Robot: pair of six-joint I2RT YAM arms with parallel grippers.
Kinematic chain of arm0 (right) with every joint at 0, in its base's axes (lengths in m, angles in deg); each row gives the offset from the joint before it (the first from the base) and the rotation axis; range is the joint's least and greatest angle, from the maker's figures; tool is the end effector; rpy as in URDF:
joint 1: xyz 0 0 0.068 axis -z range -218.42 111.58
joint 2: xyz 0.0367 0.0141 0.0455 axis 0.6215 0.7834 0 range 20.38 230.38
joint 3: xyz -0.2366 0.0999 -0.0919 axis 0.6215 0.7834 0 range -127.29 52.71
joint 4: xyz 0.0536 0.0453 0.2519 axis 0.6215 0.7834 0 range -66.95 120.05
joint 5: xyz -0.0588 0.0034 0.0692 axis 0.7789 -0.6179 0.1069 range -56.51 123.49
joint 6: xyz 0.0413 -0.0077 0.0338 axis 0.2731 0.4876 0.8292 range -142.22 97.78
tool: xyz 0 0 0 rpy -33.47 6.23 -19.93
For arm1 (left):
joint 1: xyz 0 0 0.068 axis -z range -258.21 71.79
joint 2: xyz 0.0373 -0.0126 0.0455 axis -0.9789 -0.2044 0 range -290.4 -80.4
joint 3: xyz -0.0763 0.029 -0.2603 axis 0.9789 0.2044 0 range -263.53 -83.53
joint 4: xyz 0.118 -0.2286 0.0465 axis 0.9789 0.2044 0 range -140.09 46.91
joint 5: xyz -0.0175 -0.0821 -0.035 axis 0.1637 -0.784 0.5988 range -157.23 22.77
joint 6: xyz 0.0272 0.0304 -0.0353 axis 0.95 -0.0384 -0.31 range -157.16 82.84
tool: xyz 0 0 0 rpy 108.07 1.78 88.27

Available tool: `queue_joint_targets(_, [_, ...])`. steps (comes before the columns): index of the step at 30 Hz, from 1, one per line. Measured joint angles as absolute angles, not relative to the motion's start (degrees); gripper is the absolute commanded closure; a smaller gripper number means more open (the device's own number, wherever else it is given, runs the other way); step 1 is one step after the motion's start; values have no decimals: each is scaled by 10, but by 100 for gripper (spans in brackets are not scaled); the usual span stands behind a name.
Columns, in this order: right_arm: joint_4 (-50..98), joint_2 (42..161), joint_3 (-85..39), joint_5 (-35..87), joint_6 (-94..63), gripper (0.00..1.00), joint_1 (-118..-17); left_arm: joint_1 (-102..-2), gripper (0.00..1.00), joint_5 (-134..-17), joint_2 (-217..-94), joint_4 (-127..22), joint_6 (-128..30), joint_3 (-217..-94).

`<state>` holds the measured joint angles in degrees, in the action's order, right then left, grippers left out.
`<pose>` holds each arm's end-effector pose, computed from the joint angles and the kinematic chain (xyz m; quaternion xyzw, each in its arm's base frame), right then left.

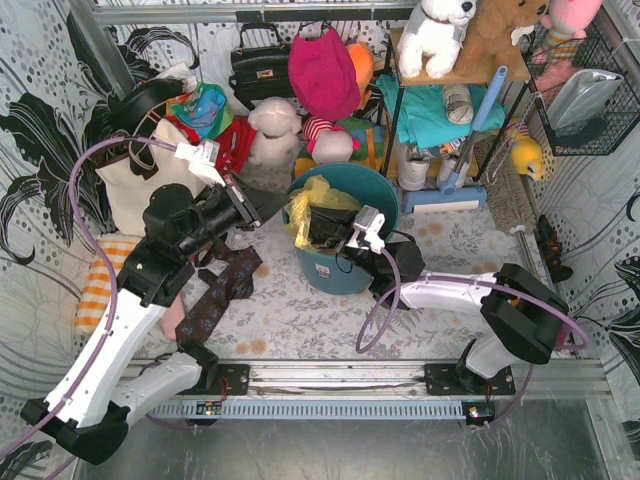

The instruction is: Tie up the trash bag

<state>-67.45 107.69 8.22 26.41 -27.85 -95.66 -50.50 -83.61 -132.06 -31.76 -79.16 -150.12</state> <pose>0.1596 0.2561 0.3354 -0.2370 0.2774 0.4252 0.8283 0.1595 -0.0951 0.4352 0.0074 0.7269 -0.4730 0.4978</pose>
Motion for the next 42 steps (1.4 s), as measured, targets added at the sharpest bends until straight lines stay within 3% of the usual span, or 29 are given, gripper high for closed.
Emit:
queue_joint_targets(24, [-676,1113,51,325,-292,100,-958,-506,92,-855,-1273,-308,-812,-1463])
queue_joint_targets(42, [-677,1127,32,319,-291,100,-956,-506,92,-951,-1317,-338,-838,-1413])
